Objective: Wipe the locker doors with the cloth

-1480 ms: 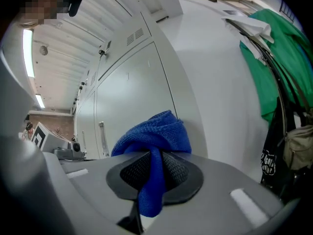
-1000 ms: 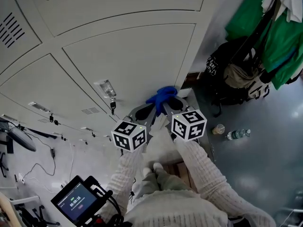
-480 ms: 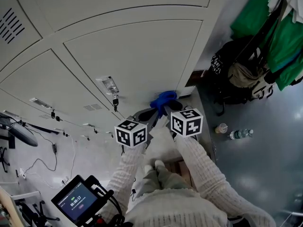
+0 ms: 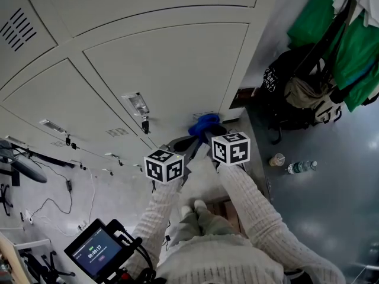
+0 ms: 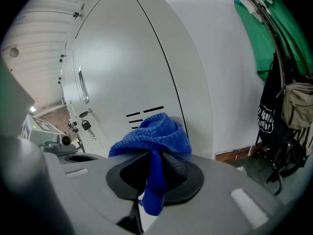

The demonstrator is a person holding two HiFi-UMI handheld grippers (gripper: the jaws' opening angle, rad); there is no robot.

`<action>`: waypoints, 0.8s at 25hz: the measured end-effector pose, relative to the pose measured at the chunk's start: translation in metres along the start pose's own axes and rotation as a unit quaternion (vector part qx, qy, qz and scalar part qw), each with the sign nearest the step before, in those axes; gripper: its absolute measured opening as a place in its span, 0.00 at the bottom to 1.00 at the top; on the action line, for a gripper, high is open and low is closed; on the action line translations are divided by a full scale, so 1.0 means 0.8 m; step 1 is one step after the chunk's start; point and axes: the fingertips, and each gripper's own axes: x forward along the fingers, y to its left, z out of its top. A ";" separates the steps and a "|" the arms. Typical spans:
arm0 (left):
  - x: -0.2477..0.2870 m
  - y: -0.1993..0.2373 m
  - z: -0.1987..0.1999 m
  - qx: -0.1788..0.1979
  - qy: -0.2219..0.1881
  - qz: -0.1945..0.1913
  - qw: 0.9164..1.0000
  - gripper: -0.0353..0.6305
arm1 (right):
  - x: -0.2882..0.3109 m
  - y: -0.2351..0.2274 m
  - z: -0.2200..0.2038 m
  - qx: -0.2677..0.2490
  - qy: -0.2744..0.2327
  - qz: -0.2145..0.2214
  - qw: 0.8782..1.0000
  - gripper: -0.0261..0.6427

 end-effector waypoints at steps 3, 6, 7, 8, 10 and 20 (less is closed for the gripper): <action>-0.015 0.003 -0.004 -0.007 -0.006 0.013 1.000 0.06 | -0.006 0.000 0.001 -0.006 0.003 0.005 1.000 0.12; -0.046 0.000 0.001 -0.030 -0.049 0.008 0.998 0.06 | -0.025 0.010 0.018 -0.004 -0.047 0.042 0.998 0.12; -0.064 -0.002 0.003 -0.047 -0.075 -0.004 0.996 0.06 | -0.035 0.016 0.026 0.004 -0.074 0.065 0.995 0.12; -0.088 -0.003 0.003 -0.065 -0.106 -0.015 0.992 0.06 | -0.047 0.023 0.031 0.012 -0.097 0.090 0.991 0.12; -0.157 0.003 -0.005 -0.095 -0.180 -0.028 0.979 0.06 | -0.072 0.035 0.033 0.023 -0.128 0.138 0.982 0.12; -0.621 -0.039 -0.244 -0.109 -0.388 0.343 0.848 0.06 | -0.084 0.108 -0.026 -0.002 -0.115 0.321 0.940 0.12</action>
